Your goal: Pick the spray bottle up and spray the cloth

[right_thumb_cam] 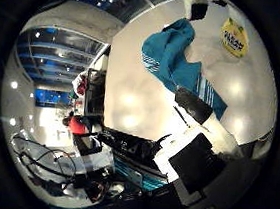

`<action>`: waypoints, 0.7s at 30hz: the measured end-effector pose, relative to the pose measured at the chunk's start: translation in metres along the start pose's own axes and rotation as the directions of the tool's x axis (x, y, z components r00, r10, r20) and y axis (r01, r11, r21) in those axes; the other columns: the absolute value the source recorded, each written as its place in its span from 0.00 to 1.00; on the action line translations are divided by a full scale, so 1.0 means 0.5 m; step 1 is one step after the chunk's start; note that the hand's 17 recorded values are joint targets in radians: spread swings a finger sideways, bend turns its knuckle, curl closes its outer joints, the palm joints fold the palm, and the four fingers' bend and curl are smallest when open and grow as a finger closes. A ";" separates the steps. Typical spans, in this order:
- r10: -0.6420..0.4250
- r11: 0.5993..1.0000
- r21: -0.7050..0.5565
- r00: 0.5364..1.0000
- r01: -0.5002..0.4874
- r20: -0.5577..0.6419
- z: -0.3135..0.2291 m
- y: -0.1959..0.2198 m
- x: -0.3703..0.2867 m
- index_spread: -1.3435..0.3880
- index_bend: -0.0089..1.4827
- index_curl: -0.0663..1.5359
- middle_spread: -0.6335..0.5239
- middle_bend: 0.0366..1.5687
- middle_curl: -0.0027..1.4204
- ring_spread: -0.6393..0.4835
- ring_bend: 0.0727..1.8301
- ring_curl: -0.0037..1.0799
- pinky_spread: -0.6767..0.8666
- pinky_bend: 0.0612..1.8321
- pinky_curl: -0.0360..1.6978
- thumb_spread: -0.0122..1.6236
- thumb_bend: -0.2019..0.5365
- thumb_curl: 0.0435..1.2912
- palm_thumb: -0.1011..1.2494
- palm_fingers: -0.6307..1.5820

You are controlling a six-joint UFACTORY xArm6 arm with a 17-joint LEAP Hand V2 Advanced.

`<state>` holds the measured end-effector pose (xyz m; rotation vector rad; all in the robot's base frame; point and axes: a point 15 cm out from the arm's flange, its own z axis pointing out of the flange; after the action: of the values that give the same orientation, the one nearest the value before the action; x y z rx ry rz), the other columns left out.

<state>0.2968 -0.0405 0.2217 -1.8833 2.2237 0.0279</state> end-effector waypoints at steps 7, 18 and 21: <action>0.028 0.999 0.018 1.000 -0.027 -0.006 -0.018 -0.007 0.027 0.54 0.19 0.31 0.51 0.11 0.26 0.66 0.07 0.16 0.69 0.07 0.16 0.71 0.25 0.28 0.77 0.44; 0.111 0.990 0.096 0.993 -0.106 -0.043 -0.088 -0.050 0.155 0.54 0.16 0.31 0.50 0.11 0.26 0.64 0.07 0.17 0.70 0.07 0.15 0.70 0.25 0.29 0.77 0.46; 0.140 0.985 0.110 0.989 -0.133 -0.054 -0.110 -0.054 0.200 0.54 0.16 0.31 0.50 0.11 0.26 0.64 0.07 0.17 0.70 0.07 0.15 0.70 0.25 0.29 0.77 0.46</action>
<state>0.2993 -0.1513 0.2603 -1.6967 2.3420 -0.1248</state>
